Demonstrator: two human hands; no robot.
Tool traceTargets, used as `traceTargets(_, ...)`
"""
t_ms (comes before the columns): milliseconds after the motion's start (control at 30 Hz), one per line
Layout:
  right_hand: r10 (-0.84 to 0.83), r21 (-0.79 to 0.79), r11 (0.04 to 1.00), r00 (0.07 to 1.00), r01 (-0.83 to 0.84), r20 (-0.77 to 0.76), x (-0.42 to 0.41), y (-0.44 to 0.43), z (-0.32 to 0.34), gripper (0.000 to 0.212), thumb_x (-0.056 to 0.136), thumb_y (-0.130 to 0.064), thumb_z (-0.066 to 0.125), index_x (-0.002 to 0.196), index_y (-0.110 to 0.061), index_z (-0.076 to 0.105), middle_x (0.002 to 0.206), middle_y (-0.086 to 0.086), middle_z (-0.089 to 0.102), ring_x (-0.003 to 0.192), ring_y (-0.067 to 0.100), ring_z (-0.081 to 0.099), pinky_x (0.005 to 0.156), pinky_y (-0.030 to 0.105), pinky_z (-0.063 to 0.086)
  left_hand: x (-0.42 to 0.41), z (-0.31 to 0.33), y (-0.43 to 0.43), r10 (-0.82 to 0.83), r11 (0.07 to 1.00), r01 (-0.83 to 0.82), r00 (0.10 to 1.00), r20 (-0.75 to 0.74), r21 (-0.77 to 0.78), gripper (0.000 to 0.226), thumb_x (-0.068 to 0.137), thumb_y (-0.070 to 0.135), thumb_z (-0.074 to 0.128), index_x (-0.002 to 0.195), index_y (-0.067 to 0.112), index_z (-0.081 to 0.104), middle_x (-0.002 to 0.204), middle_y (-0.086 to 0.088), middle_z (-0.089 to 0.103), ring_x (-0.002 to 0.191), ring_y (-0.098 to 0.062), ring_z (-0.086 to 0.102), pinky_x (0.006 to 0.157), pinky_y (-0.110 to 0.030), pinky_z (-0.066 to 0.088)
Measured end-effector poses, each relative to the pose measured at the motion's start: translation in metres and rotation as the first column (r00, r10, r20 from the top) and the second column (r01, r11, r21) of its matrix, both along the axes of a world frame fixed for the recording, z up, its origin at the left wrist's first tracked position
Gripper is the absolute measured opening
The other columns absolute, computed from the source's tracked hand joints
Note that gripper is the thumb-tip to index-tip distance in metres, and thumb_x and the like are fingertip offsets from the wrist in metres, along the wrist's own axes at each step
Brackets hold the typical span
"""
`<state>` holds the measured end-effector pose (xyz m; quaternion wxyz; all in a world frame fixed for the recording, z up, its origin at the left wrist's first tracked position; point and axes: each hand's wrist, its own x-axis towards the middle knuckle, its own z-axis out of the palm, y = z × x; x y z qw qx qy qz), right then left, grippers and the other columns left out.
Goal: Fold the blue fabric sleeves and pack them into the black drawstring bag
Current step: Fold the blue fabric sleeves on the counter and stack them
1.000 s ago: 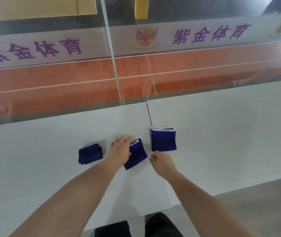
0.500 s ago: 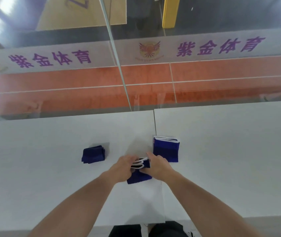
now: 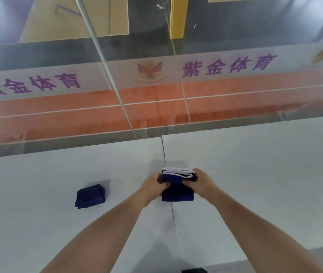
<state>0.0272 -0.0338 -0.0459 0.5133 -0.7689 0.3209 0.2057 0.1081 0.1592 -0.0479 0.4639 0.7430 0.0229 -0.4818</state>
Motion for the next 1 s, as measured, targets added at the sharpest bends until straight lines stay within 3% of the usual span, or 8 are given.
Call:
traceTargets(233,0.017,-0.146,0.989,0.998,-0.025,-0.059,0.01,0.001,-0.017,0.027,0.083,-0.027,0.07,0.106,-0.018,0.06,0.096,0.002,0.068,0.088,0.023,0.063,0.063,0.028,0.046,0.002,-0.027,-0.01,-0.044,0.996,0.03,0.987,0.155,0.087,0.019,0.079,0.023,0.066,0.096,0.031,0.061,0.103,0.0,0.072,0.096,-0.024,0.069,0.088,-0.047,0.057)
traceTargets(400,0.095,-0.235,0.969,0.992,-0.074,0.078,0.004,-0.006,0.011,0.019,0.087,-0.028,0.07,0.102,-0.023,0.059,0.09,-0.004,0.066,0.082,0.019,0.061,0.067,0.03,0.048,0.009,-0.007,-0.007,-0.105,0.993,0.079,0.925,0.364,0.085,0.023,0.09,0.014,0.066,0.111,0.023,0.061,0.094,0.008,0.065,0.078,-0.007,0.063,0.06,-0.011,0.045)
traceTargets(467,0.137,-0.276,0.958,0.974,-0.083,0.183,-0.002,-0.007,0.023,0.014,0.089,-0.022,0.066,0.1,-0.026,0.058,0.091,-0.007,0.066,0.082,0.018,0.061,0.071,0.032,0.052,0.013,0.005,-0.002,-0.212,0.977,0.169,0.798,0.564,0.128,0.017,0.09,0.015,0.066,0.105,0.022,0.062,0.093,0.01,0.061,0.078,-0.01,0.059,0.064,-0.015,0.042)
traceTargets(567,0.285,-0.396,0.903,0.923,-0.168,0.258,-0.013,-0.008,0.032,0.02,0.09,-0.016,0.063,0.107,-0.024,0.056,0.105,-0.011,0.061,0.088,0.013,0.059,0.077,0.028,0.052,0.022,0.01,0.009,-0.337,0.931,0.301,0.491,0.803,0.207,0.023,0.088,0.016,0.071,0.109,0.017,0.061,0.106,0.004,0.06,0.093,-0.016,0.055,0.076,-0.027,0.048)
traceTargets(633,0.395,-0.482,0.841,0.887,-0.244,0.239,-0.023,-0.011,0.027,0.02,0.092,-0.019,0.062,0.109,-0.023,0.051,0.113,-0.012,0.056,0.088,0.014,0.059,0.076,0.032,0.055,0.027,0.008,0.014,-0.398,0.886,0.373,0.315,0.861,0.273,0.029,0.085,0.014,0.075,0.109,0.015,0.06,0.112,-0.001,0.06,0.097,-0.02,0.056,0.076,-0.031,0.054)
traceTargets(733,0.517,-0.59,0.748,0.824,-0.304,0.232,-0.04,-0.011,0.006,0.021,0.086,-0.012,0.064,0.098,-0.016,0.047,0.114,-0.006,0.055,0.081,0.021,0.059,0.067,0.039,0.055,0.022,-0.008,0.02,-0.496,0.811,0.442,0.172,0.851,0.383,0.037,0.078,0.011,0.079,0.11,0.013,0.06,0.116,-0.006,0.059,0.096,-0.026,0.06,0.075,-0.037,0.058)
traceTargets(867,0.581,-0.656,0.667,0.798,-0.353,0.162,-0.066,0.0,-0.032,0.023,0.079,-0.007,0.055,0.094,-0.02,0.042,0.124,-0.001,0.053,0.095,0.025,0.057,0.073,0.029,0.049,-0.009,-0.053,0.026,-0.605,0.724,0.507,0.139,0.784,0.468,0.046,0.073,-0.001,0.075,0.111,0.016,0.056,0.121,-0.008,0.049,0.095,-0.03,0.058,0.074,-0.043,0.058)
traceTargets(1000,0.494,-0.563,0.746,0.862,-0.355,0.111,-0.085,0.009,-0.058,0.036,0.08,0.003,0.052,0.11,-0.016,0.053,0.132,0.002,0.053,0.105,0.027,0.059,0.086,0.036,0.053,-0.032,-0.072,0.034,-0.605,0.777,0.45,0.337,0.722,0.441,0.041,0.085,0.008,0.065,0.122,0.022,0.054,0.132,-0.006,0.044,0.11,-0.031,0.055,0.088,-0.045,0.055)
